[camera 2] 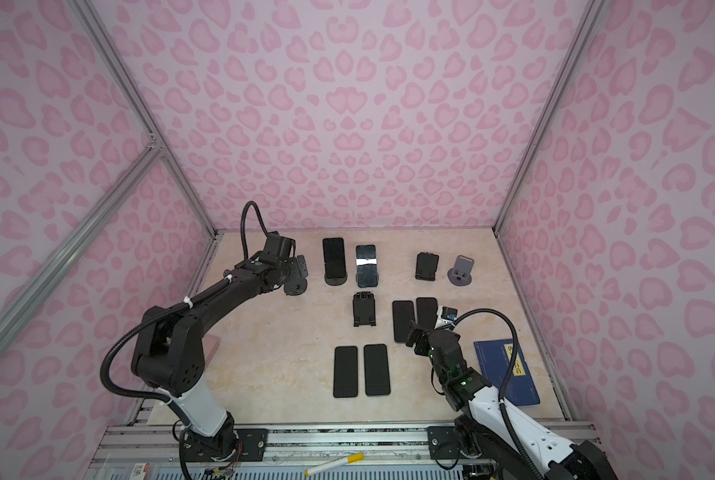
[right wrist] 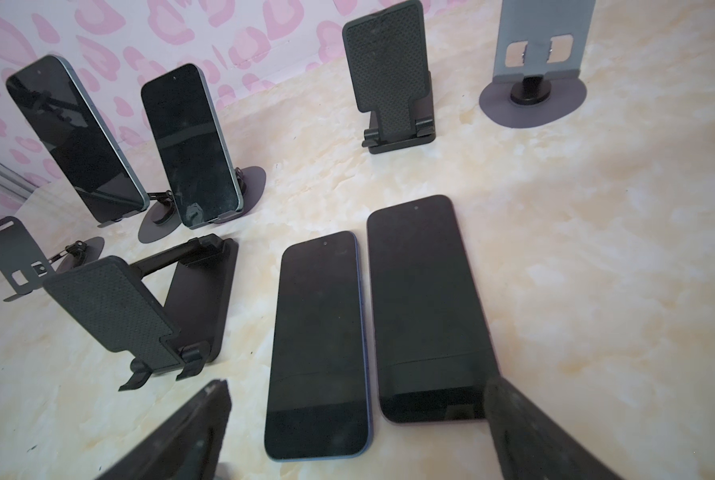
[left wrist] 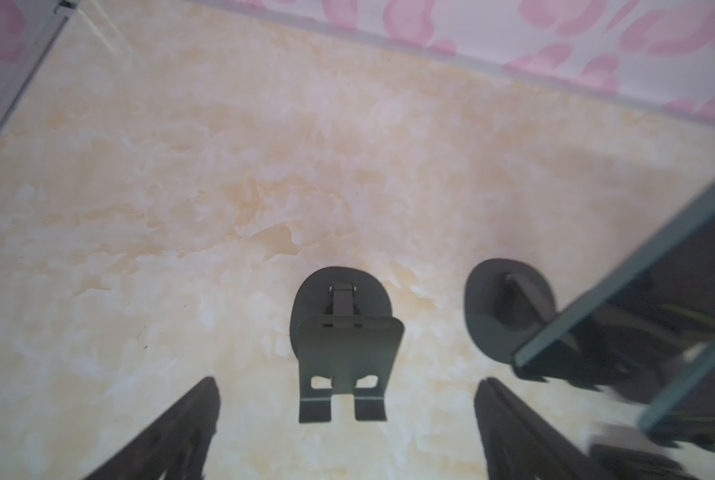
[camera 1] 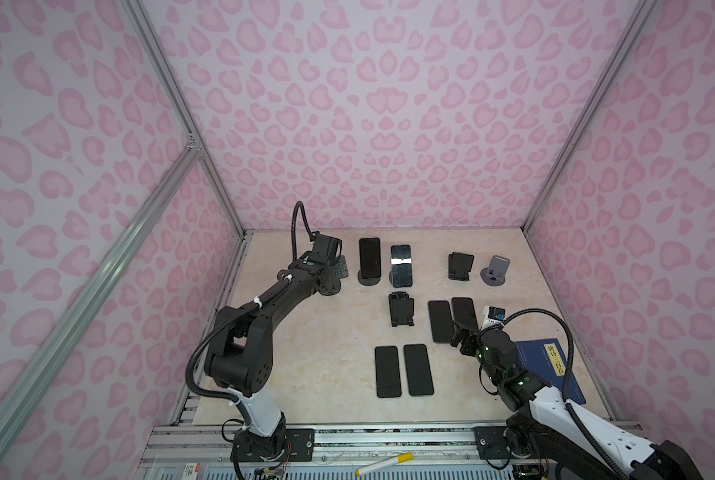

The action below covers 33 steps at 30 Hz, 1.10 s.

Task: Remove the phone from the phone stand

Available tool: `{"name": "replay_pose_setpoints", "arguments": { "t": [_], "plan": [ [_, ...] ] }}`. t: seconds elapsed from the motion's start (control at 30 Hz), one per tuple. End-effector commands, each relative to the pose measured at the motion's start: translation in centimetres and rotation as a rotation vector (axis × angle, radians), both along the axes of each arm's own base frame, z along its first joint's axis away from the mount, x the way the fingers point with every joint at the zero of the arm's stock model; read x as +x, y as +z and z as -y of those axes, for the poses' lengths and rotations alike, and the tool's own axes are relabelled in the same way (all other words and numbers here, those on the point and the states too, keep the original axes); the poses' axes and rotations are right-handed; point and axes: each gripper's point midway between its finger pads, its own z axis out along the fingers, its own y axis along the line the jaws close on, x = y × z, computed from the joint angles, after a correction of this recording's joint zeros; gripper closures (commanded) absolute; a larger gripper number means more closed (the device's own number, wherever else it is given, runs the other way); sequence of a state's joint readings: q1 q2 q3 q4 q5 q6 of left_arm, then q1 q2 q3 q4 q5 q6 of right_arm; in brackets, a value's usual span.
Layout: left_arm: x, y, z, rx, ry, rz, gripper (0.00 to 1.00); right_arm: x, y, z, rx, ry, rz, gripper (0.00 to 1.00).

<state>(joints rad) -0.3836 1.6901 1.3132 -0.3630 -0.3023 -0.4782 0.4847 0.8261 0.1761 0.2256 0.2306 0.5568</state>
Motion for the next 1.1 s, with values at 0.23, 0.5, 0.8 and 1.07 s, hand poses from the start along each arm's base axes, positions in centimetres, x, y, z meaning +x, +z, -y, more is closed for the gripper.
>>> {"name": "replay_pose_setpoints", "arguments": {
  "t": [0.23,0.5,0.8,1.07],
  "plan": [
    [-9.4,0.3,12.9,-0.057,-0.195,-0.040,0.02,0.0,0.6,0.6,0.001,-0.034,0.028,0.03],
    [-10.6,-2.5,20.6,-0.093,-0.214,-0.104,0.02,-0.1,0.6,1.1,-0.009,-0.055,0.029,0.02],
    [-10.1,-6.3,23.3,-0.053,-0.193,-0.132,0.02,-0.1,0.7,1.0,-0.010,-0.050,0.033,0.02],
    [-8.9,-8.4,23.4,0.004,-0.179,-0.137,0.01,0.0,0.7,0.9,-0.005,-0.045,0.033,0.02]
  ]
}}
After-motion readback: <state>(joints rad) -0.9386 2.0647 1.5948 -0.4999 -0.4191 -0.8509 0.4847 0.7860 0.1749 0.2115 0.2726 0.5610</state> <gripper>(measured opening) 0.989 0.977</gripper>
